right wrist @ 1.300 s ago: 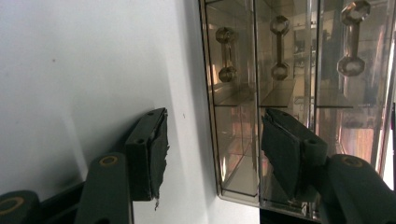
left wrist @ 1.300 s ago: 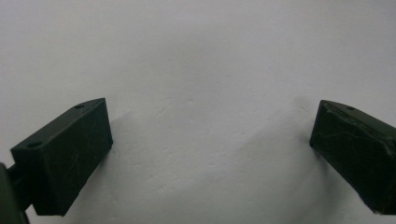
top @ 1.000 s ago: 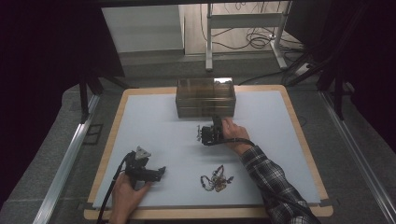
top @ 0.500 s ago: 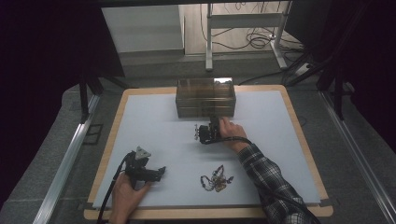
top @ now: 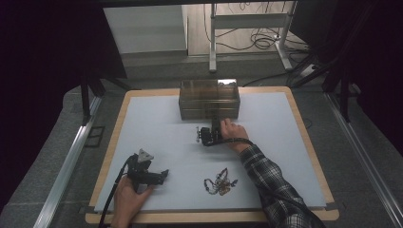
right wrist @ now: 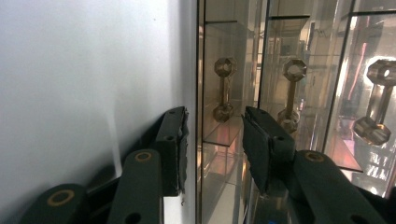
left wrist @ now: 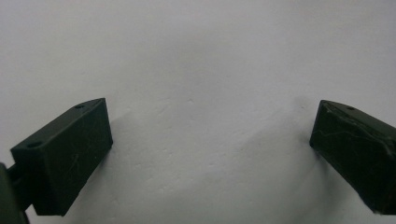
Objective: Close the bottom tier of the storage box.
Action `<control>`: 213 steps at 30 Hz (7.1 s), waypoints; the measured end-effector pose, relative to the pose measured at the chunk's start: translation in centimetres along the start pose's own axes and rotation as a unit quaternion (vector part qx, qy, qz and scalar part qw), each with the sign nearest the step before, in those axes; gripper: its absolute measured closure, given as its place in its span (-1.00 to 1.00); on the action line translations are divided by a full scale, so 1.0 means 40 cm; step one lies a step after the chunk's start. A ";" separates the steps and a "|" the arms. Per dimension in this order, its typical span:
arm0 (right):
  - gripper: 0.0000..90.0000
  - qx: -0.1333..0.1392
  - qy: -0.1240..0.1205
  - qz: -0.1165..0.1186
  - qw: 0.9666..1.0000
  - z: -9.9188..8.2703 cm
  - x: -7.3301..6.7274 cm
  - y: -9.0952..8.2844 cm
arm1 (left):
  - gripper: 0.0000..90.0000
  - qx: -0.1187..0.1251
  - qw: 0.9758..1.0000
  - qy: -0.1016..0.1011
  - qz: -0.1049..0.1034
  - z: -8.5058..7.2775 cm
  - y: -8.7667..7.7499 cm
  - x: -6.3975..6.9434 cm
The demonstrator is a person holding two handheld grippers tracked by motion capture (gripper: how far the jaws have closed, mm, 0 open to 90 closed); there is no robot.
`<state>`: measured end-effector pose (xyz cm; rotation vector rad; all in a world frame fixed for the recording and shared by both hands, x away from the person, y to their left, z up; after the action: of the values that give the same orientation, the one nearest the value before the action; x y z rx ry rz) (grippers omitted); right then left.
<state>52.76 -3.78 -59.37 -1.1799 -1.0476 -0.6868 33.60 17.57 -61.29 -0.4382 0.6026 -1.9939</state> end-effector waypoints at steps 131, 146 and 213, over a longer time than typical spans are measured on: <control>0.75 0.040 -0.038 -0.027 0.998 0.024 -0.044 -0.077 | -1.00 0.000 1.000 0.000 0.000 0.000 0.000 0.000; 0.43 0.047 -0.022 -0.020 0.998 0.022 -0.033 -0.091 | -1.00 0.000 1.000 0.000 0.000 0.000 0.000 0.000; -0.11 0.106 0.193 0.169 0.961 -0.013 0.046 -0.131 | -1.00 0.000 1.000 0.001 0.000 0.000 0.000 0.000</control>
<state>49.06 -5.55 -55.62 -0.9566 -0.5568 -0.4941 33.59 17.58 -61.29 -0.4374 0.6037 -1.9940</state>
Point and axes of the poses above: each handheld gripper's, and its own axes: y roughly forward along the jaws, z roughly out of its top, x roughly to its right, the point moved 8 cm from there along y, roughly forward along the jaws, and after that the axes turned 11 degrees about x, right-handed, at the moved point
